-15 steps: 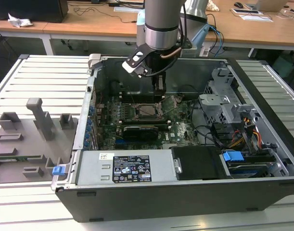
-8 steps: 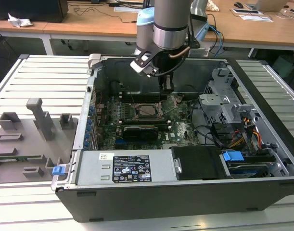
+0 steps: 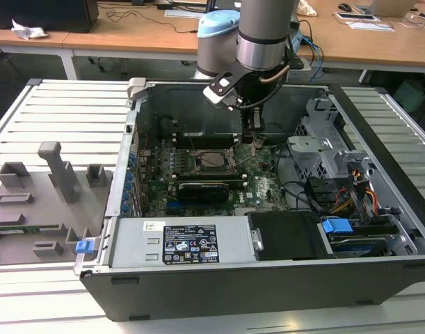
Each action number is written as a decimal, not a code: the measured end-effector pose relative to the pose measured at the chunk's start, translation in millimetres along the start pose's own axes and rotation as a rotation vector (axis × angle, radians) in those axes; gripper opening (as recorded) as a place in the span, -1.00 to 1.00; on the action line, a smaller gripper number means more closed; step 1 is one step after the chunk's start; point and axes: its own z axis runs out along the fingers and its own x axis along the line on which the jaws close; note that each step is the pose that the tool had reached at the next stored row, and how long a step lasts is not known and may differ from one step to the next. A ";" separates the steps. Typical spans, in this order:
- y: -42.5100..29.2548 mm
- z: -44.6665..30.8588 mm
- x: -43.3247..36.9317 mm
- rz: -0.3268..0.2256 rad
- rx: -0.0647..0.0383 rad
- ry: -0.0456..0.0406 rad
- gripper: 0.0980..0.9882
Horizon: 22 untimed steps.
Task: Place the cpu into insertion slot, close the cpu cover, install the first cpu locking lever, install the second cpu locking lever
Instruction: 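Close the cpu cover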
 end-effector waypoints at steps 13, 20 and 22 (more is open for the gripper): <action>15.5 1.2 0.1 0.000 0.004 -0.0001 -0.98; 32.1 7.3 0.2 -0.020 0.004 0.0008 -0.98; 33.9 8.8 0.2 -0.023 0.005 0.0009 -0.98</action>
